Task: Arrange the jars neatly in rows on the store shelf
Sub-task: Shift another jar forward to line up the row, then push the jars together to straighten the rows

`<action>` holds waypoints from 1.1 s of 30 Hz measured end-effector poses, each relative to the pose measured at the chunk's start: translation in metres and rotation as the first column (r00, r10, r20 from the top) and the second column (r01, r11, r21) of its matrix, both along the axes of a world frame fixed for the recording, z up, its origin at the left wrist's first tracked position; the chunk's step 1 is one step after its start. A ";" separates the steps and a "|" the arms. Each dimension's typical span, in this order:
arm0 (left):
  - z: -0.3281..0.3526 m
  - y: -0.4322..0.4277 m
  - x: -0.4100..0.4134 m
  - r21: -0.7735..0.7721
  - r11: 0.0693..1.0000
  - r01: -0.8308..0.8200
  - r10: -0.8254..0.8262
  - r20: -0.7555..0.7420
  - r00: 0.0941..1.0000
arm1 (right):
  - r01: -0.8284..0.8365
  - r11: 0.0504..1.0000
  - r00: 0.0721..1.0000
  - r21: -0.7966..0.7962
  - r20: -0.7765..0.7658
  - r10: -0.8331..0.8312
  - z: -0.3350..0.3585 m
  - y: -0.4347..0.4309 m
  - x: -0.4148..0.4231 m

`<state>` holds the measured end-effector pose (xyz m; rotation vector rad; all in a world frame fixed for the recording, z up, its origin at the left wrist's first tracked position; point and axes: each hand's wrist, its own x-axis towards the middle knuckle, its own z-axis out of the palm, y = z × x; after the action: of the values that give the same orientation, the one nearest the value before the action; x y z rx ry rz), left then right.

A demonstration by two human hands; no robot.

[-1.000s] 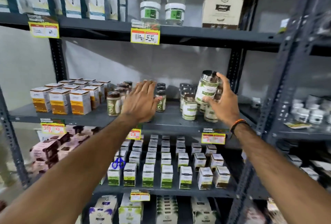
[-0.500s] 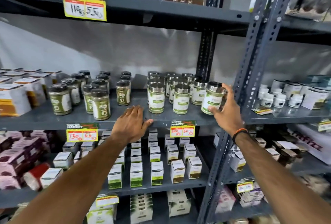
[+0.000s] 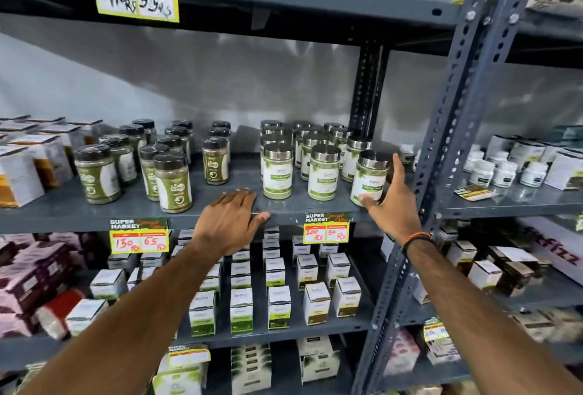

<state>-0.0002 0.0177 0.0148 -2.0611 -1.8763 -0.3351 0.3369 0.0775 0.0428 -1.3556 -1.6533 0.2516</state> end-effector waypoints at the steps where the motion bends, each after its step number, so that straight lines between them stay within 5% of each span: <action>1: -0.001 0.000 0.000 0.006 1.000 0.001 -0.001 0.003 1.000 | 0.031 0.999 0.999 -0.030 -0.015 -0.031 -0.001 0.000 -0.001; 12: -0.003 0.000 0.001 0.022 1.000 0.001 -0.002 0.011 1.000 | 0.150 0.969 0.988 -0.196 0.067 -0.140 0.004 0.025 -0.009; 33: -0.005 0.003 0.000 0.037 0.999 0.018 -0.020 0.034 0.999 | 0.170 0.961 0.985 -0.218 -0.002 -0.175 0.005 0.024 -0.017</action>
<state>-0.0005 0.0206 0.0098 -2.0630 -1.8573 -0.4094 0.3196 0.1018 0.0476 -1.6467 -1.5124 0.3507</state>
